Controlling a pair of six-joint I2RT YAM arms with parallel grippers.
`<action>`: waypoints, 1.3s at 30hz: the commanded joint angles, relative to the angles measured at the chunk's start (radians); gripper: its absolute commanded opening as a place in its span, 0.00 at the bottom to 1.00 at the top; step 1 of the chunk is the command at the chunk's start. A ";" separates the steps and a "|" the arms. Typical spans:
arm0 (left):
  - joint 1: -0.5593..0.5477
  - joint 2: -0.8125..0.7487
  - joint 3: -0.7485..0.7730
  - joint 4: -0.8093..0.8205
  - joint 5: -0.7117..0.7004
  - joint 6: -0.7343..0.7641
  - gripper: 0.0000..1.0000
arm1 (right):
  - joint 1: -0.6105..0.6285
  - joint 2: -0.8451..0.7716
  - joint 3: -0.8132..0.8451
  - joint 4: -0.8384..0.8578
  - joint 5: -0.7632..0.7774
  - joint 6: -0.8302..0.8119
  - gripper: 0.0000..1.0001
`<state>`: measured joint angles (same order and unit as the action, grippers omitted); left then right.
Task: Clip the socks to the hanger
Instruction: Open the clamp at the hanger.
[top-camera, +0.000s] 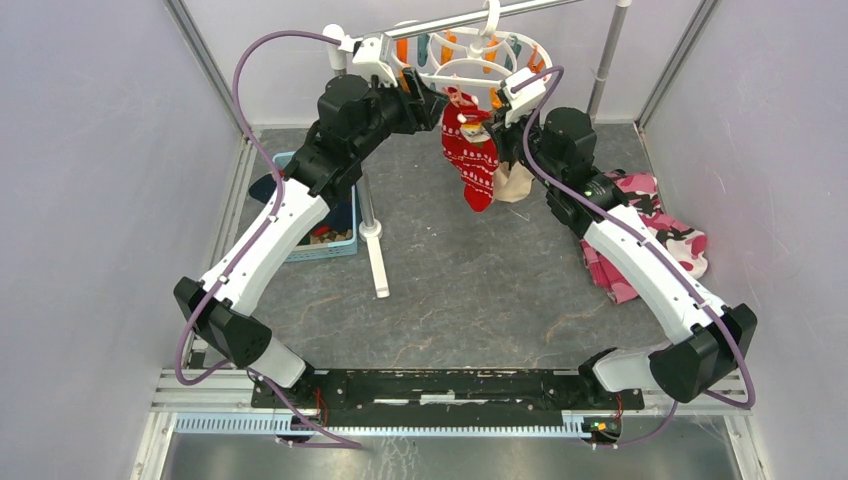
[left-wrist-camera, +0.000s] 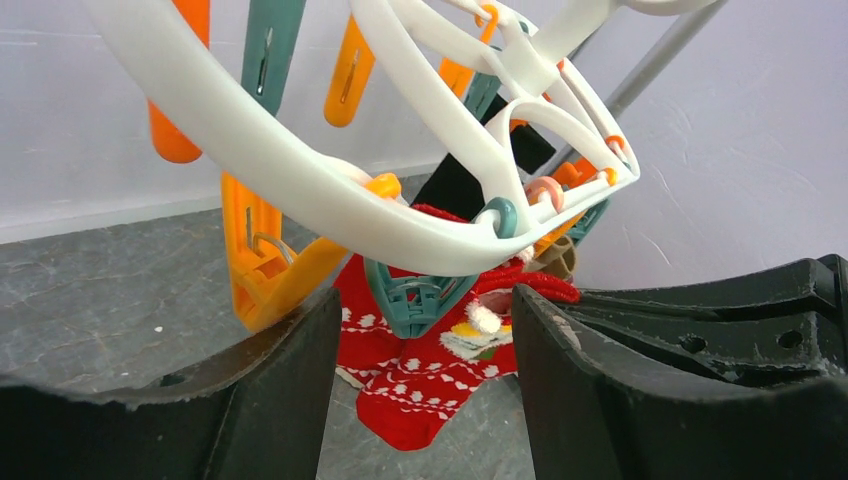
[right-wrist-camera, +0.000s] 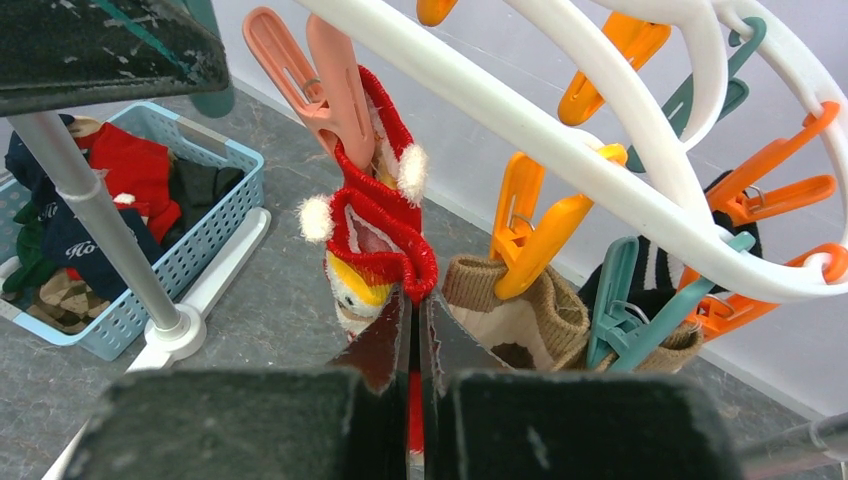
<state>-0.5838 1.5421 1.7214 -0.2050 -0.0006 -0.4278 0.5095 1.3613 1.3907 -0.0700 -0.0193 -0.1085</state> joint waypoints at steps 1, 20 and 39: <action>-0.009 -0.002 0.033 0.075 -0.048 0.085 0.68 | -0.008 -0.018 0.021 0.027 -0.018 0.017 0.00; -0.051 0.012 0.033 0.145 -0.148 0.167 0.56 | -0.021 -0.021 0.020 0.026 -0.031 0.024 0.00; -0.076 0.008 0.048 0.123 -0.173 0.174 0.11 | -0.023 -0.031 0.028 0.017 -0.107 0.020 0.00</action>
<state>-0.6525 1.5463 1.7233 -0.1097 -0.1566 -0.2825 0.4934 1.3613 1.3907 -0.0715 -0.0780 -0.0937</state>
